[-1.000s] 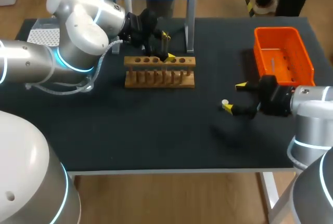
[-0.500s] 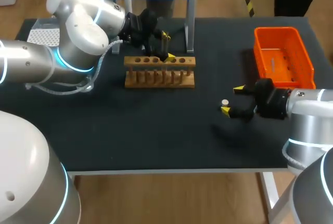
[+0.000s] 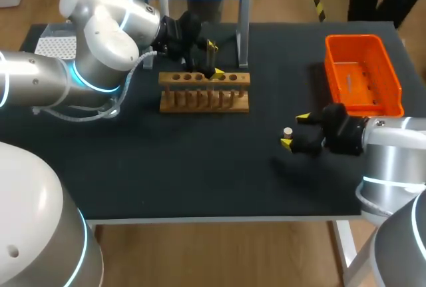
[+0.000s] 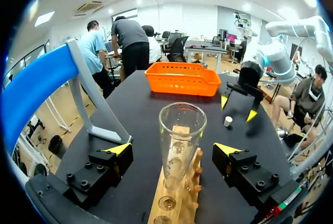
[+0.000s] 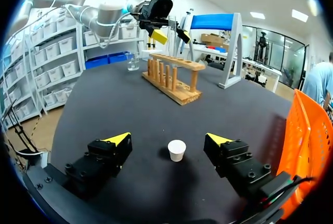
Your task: Invert the test tube, pick up the pipette, mount the tip to pipette, aspirate from beaker and dispense into the tube, eject the tip, return the pipette, and cap with the stopper.
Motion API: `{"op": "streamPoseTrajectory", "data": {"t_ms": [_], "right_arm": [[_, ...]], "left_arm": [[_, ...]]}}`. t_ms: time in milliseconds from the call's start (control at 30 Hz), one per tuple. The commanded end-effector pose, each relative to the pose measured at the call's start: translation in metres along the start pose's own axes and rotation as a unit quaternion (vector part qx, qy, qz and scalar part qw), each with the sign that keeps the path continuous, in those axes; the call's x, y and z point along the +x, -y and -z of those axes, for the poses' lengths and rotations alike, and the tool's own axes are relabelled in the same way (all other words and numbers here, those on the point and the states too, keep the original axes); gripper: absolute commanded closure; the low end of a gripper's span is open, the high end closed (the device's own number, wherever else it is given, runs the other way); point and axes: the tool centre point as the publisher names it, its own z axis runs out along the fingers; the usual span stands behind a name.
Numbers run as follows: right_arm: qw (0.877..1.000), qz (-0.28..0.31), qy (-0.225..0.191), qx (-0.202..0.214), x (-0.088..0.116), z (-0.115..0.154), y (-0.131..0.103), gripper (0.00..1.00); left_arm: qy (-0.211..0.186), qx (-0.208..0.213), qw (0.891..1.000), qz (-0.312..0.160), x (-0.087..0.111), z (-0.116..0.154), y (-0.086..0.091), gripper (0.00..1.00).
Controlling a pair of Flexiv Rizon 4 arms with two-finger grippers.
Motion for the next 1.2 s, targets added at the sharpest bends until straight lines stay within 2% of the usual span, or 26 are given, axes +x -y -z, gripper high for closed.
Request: {"op": "streamPoseTrajectory", "data": {"t_ms": [33,67,233,600,667,1000,1100,1200], "right_arm": [[1.0,0.001,0.001,0.003,0.002,-0.005,0.002,0.14],[1.0,0.001,0.001,0.003,0.002,-0.006,0.002,0.2],[1.0,0.001,0.0,0.006,0.002,-0.008,0.004,0.28],[1.0,0.0,0.003,0.009,-0.002,-0.012,0.007,0.29],[1.0,-0.001,0.004,0.009,-0.003,-0.013,0.007,0.33],[1.0,-0.001,0.004,0.008,-0.003,-0.018,0.008,0.36],[1.0,-0.001,0.004,0.009,-0.003,-0.019,0.009,0.4],[1.0,-0.001,0.004,0.01,-0.004,-0.019,0.01,0.49]], "left_arm": [[-0.001,0.0,1.0,0.0,-0.001,0.0,0.0,0.0],[-0.001,0.0,1.0,0.0,-0.001,0.0,0.0,0.0],[-0.001,0.0,1.0,0.0,-0.001,0.0,0.0,0.0],[-0.001,0.0,1.0,0.0,-0.001,0.0,0.0,0.0],[-0.001,0.0,1.0,0.0,-0.001,0.0,0.0,0.0],[-0.001,0.0,1.0,0.0,-0.001,0.0,0.0,0.0],[-0.001,0.0,1.0,0.0,-0.001,0.0,0.0,0.0],[-0.001,0.0,1.0,0.0,-0.001,0.0,0.0,0.0]]}}
